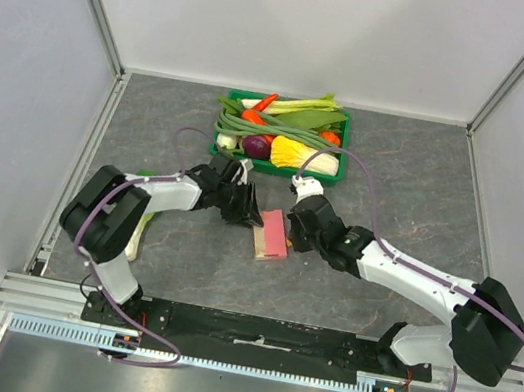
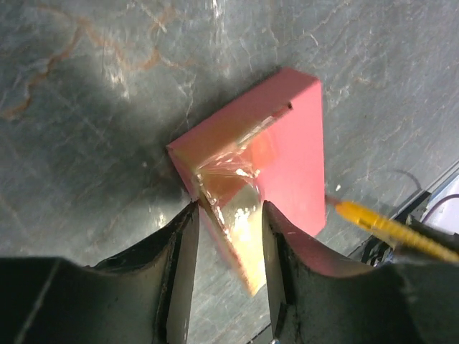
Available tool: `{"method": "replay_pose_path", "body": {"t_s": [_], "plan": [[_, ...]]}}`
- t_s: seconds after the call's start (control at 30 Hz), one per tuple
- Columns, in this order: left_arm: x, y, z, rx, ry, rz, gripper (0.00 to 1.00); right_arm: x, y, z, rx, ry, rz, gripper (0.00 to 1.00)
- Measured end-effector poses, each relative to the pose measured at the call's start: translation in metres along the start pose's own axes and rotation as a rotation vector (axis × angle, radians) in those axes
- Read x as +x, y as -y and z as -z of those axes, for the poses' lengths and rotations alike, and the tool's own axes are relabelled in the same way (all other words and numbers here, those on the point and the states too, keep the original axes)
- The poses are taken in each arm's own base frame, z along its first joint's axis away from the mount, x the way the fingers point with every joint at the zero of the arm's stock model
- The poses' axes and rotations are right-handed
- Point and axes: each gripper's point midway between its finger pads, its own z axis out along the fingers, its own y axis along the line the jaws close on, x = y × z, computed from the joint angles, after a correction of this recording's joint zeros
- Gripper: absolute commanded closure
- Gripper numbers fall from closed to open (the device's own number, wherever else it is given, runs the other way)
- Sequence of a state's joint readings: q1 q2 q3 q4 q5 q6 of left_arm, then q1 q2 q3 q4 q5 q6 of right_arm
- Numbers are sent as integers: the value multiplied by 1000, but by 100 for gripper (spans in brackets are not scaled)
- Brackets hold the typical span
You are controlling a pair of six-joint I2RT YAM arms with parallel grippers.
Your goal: Unpack the express box
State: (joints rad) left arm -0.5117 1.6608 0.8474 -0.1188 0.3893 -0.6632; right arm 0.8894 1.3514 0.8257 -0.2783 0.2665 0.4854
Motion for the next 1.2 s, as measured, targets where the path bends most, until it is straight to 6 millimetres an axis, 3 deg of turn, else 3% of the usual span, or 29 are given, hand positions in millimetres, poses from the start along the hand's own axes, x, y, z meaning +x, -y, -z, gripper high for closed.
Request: {"method": "replay_pose_path", "body": {"t_s": [0.17, 0.33, 0.47, 0.53, 0.7, 0.8, 0.9, 1.03, 1.2], "plan": [[-12, 6, -15, 26, -21, 2, 55, 8, -19, 4, -105, -45, 2, 100], [-48, 36, -19, 90, 25, -31, 53, 15, -43, 10, -193, -63, 12, 100], [-73, 45, -14, 60, 89, -51, 50, 15, -41, 12, -167, -60, -4, 100], [-74, 40, -12, 29, 101, -50, 50, 13, -36, 16, -147, -52, -14, 100], [-50, 23, 16, -35, 117, -47, 60, -17, -25, 43, -127, 67, -50, 100], [-30, 25, 39, -9, 137, -71, 63, -42, -12, 44, -82, 121, -70, 100], [-6, 32, 50, 31, 141, -123, 65, -62, 6, 28, -8, 136, -76, 100], [33, 36, 46, 53, 80, -198, 73, -73, 25, -8, 71, 105, -64, 100], [54, 11, 41, -73, 63, -209, 76, -70, 47, -45, 145, 31, -63, 100]]}}
